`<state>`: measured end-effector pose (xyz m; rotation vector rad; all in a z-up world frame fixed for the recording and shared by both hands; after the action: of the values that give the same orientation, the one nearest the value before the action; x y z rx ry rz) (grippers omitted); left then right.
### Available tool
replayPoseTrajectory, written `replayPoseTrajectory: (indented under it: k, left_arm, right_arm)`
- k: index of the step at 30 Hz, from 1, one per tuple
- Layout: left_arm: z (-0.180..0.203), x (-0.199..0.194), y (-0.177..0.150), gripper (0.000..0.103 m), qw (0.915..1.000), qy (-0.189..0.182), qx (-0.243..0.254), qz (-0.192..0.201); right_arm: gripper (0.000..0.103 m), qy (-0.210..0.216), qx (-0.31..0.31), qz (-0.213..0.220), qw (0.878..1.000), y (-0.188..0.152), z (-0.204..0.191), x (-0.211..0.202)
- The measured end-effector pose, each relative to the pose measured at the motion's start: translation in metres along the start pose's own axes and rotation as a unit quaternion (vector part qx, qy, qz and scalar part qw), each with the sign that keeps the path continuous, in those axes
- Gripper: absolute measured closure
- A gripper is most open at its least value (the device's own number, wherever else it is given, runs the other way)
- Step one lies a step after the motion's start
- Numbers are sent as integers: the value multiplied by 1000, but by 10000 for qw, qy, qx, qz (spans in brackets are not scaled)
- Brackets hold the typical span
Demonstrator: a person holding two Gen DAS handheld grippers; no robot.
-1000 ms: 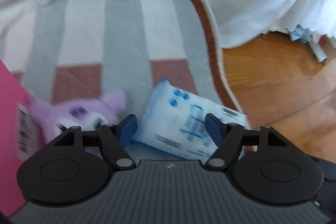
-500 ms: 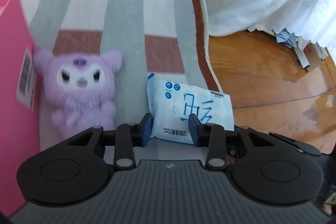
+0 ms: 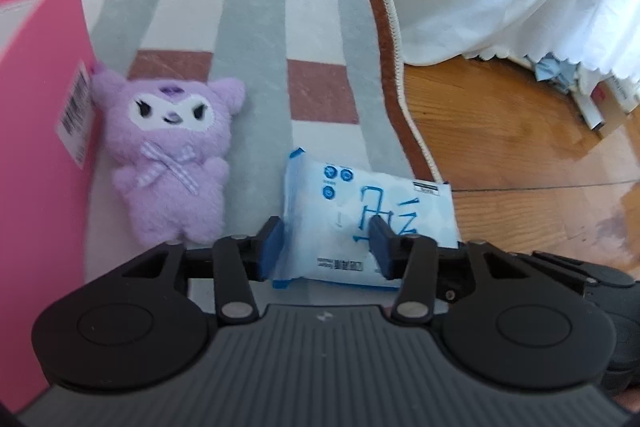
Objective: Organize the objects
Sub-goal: 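Close the left gripper on the wet-wipe pack edge, then lift the wet-wipe pack with the left gripper toward the pink box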
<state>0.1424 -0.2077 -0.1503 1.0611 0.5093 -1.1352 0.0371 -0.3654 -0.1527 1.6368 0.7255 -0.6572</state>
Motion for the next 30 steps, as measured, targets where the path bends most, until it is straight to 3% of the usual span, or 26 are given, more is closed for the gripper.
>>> replayPoseTrajectory:
  k: [5,6,9,16,21,30]
  left_arm:
    - [0,-4,-2,53,9997,-242,15,-20]
    - [-1,-5,-4,60,9998,-220,24,-14]
    - [-6,-11,-6,67,9997,-219,-48,-10]
    - [5,-25,-29,68,9999,127,-30,31]
    - [9,-41,-38,68,9999,164,-13,-44]
    - [15,-70,-42,68,9995,279,62,-144]
  right_arm:
    - [55,90,-136,43,9999,-3,-1,-1]
    - [57,109,-106,35,9999,-4,0,-3]
    - [59,114,-93,-5,9999,-6,0,-6]
    - [59,-85,-349,-63,9993,-16,-19,-19]
    - [59,-71,-221,-30,9997,-25,-23,-37]
    - [55,-307,-834,-231,9958,-17,-58,-62]
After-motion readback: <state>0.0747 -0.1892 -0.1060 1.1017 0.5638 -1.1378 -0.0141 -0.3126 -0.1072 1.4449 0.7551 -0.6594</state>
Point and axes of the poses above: each gripper's, at about its wrist camera, not at the fingertips, and x roughly the way its jaws point, z to its right, y to its top, the point moved 1 cm from there along x, roughly the way its jaws point, and after that the axes turned 14 degrees about -x, right-handed, at the moved point
